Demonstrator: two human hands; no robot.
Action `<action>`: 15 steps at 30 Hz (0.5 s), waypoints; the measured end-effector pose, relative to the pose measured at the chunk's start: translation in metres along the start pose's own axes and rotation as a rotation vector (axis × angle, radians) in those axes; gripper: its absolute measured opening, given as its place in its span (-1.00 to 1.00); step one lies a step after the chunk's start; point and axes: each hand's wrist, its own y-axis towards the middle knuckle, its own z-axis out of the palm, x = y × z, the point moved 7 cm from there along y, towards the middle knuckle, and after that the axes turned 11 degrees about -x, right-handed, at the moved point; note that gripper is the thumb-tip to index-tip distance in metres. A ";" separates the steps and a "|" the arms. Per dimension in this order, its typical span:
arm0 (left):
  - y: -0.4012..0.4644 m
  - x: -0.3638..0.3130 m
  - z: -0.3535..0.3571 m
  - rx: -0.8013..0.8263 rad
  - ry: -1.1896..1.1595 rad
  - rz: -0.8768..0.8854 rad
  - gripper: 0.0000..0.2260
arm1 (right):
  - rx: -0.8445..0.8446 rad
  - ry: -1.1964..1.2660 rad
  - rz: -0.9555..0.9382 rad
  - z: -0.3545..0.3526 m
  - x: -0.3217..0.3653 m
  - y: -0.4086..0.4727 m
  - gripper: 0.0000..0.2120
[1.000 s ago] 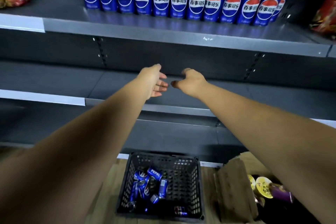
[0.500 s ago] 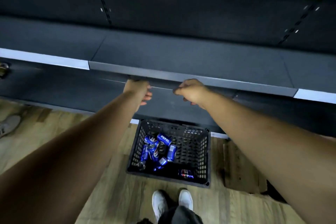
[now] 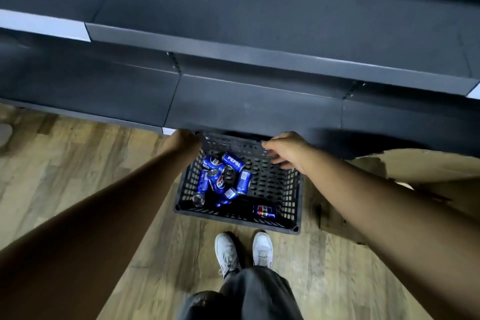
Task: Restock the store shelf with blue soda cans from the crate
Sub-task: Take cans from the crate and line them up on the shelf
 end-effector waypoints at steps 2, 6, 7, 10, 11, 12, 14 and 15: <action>0.010 0.017 0.016 0.014 0.053 -0.022 -0.81 | 0.021 0.013 0.026 0.010 -0.015 0.011 -0.74; 0.015 0.041 0.042 0.127 0.082 -0.092 -0.85 | 0.023 -0.011 0.080 0.026 -0.052 0.034 -0.68; 0.016 0.050 0.048 0.166 0.086 -0.144 -0.86 | 0.030 -0.029 0.094 0.030 -0.062 0.040 -0.68; 0.021 0.077 0.062 0.243 0.140 -0.215 -0.84 | 0.057 -0.024 0.129 0.038 -0.091 0.055 -0.73; 0.024 0.086 0.065 0.239 0.156 -0.226 -0.83 | 0.052 -0.002 0.141 0.040 -0.100 0.061 -0.77; 0.028 0.094 0.068 0.229 0.168 -0.232 -0.81 | 0.036 0.039 0.157 0.042 -0.108 0.066 -0.83; 0.036 0.111 0.078 0.220 0.158 -0.253 -0.80 | 0.000 0.168 0.228 0.050 -0.127 0.079 -0.89; 0.038 0.120 0.084 0.231 0.140 -0.281 -0.81 | -0.005 0.241 0.280 0.057 -0.138 0.085 -0.88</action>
